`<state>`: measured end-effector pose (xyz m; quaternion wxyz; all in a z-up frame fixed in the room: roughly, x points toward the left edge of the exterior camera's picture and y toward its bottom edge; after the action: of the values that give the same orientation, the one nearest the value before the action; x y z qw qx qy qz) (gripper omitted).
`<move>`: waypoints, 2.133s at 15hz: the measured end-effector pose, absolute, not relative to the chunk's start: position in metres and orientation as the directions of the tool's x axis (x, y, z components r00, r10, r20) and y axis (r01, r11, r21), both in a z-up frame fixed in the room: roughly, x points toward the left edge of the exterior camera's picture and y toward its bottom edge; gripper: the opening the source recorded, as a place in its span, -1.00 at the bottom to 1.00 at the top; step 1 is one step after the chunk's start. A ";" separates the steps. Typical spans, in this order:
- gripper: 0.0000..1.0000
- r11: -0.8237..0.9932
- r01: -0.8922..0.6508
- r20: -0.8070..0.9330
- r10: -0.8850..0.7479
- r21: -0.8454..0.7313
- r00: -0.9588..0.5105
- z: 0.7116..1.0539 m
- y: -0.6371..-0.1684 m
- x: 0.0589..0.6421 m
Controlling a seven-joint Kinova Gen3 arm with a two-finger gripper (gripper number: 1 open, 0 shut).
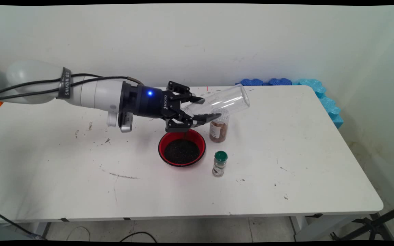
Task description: Pour the black seasoning powder in the red bowl
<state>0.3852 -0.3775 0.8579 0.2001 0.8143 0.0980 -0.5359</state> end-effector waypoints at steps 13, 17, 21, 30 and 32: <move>-1.00 -0.868 0.468 -0.932 0.018 0.165 0.362 0.858 -0.375 0.395; -1.00 -0.863 0.481 -0.935 0.029 0.156 0.355 0.857 -0.374 0.394; -1.00 -0.859 0.489 -0.936 0.037 0.149 0.350 0.857 -0.372 0.395; -1.00 -0.867 0.463 -0.922 0.011 0.185 0.388 0.856 -0.368 0.399; -1.00 -0.873 0.439 -0.908 -0.013 0.214 0.418 0.855 -0.367 0.400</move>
<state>0.3999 -0.3673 0.8555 0.2156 0.8139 0.1309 -0.5233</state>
